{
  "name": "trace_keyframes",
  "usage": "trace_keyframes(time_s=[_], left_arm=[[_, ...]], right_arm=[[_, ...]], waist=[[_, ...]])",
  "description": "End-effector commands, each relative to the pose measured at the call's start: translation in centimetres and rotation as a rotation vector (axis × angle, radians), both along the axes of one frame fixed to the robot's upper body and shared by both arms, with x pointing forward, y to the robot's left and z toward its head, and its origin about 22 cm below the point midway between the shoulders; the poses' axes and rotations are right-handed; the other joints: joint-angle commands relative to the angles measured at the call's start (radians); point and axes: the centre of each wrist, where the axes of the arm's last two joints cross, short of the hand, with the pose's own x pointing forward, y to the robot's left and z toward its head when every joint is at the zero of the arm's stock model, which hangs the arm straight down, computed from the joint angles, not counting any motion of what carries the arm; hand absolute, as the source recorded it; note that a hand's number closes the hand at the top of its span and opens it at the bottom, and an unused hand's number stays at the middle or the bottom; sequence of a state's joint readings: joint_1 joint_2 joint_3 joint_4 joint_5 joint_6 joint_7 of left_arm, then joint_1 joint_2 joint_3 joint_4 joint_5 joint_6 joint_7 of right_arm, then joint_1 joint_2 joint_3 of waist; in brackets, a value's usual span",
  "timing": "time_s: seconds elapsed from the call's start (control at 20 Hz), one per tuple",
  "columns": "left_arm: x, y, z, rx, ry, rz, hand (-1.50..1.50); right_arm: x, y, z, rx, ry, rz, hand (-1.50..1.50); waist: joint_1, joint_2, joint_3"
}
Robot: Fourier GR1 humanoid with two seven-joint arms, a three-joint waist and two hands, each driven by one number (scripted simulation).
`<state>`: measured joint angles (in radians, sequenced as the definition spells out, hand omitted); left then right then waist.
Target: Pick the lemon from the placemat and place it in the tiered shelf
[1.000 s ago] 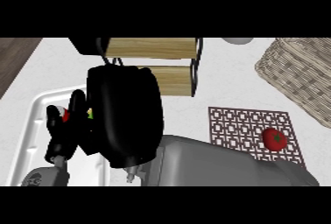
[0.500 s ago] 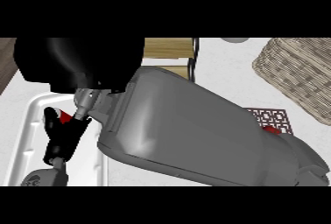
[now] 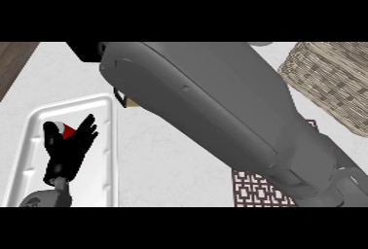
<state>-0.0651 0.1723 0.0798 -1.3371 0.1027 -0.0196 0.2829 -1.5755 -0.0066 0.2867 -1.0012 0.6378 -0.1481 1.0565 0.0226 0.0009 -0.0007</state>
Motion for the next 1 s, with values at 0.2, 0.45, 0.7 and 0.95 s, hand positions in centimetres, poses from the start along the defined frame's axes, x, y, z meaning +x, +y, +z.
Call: trace_keyframes(time_s=[0.2, 0.45, 0.7, 0.95], left_arm=[[-0.2, -0.5, -0.8, 0.011, -0.006, 0.002, 0.00], [-1.4, -0.4, -1.0, -0.007, 0.013, -0.001, 0.00], [-1.3, -0.4, 0.1, 0.001, -0.001, -0.017, 0.00], [-0.1, -1.4, 0.6, -0.024, 0.005, -0.018, 0.00]], right_arm=[[4.7, -1.6, -0.8, -0.071, 0.098, -0.003, 1.50], [6.6, -1.7, -3.5, -0.087, 0.071, -0.042, 1.50], [7.5, -1.4, -3.8, -0.095, 0.063, -0.057, 1.50], [9.0, -2.6, -5.3, -0.115, 0.048, -0.049, 1.50]], waist=[[0.000, 0.005, -0.001], [0.007, 0.005, -0.001], [0.019, 0.006, -0.001], [0.019, 0.011, -0.001]])
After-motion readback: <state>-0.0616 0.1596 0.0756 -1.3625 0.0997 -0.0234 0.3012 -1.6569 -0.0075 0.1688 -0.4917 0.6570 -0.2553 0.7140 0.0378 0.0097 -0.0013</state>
